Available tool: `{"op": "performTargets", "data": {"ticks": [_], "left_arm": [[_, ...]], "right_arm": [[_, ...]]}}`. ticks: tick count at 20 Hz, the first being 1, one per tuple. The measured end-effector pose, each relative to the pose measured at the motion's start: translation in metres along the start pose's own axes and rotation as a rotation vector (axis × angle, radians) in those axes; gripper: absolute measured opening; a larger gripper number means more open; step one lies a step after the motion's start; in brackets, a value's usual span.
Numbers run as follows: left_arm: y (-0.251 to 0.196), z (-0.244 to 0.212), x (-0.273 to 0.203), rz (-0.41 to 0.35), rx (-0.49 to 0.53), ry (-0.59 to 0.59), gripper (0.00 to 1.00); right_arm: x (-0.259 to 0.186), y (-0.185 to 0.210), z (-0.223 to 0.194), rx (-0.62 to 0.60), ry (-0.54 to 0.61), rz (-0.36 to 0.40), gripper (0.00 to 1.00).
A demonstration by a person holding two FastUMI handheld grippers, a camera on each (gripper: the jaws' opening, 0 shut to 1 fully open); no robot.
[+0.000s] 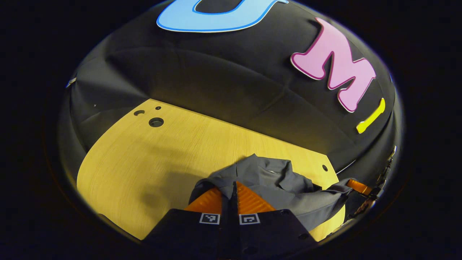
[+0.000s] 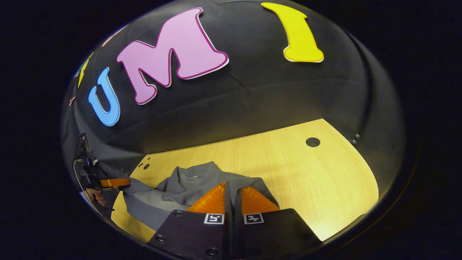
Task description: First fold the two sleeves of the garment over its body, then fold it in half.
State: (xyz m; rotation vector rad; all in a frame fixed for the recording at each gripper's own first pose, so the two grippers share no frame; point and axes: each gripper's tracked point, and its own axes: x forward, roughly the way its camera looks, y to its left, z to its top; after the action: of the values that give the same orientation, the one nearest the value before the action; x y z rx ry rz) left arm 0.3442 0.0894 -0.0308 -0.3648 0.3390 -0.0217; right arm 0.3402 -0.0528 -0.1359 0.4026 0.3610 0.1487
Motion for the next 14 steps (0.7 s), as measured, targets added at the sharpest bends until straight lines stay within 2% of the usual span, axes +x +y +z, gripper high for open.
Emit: {"op": "performTargets", "data": {"ticks": [1, 2, 9, 14], "left_arm": [[0.002, 0.001, 0.007, 0.006, 0.002, 0.002, 0.02], [0.003, 0.0, 0.015, 0.011, 0.006, 0.007, 0.05], [0.028, -0.032, 0.071, 0.091, -0.018, 0.088, 0.05], [0.041, -0.055, 0.09, 0.165, 0.044, 0.14, 0.05]], "right_arm": [[0.009, -0.002, -0.002, -0.001, 0.006, -0.003, 0.05], [0.018, -0.005, -0.003, -0.002, 0.012, -0.007, 0.05], [0.073, -0.031, -0.05, -0.048, 0.106, -0.062, 0.05], [0.092, -0.039, -0.078, -0.05, 0.176, -0.098, 0.05]]}}
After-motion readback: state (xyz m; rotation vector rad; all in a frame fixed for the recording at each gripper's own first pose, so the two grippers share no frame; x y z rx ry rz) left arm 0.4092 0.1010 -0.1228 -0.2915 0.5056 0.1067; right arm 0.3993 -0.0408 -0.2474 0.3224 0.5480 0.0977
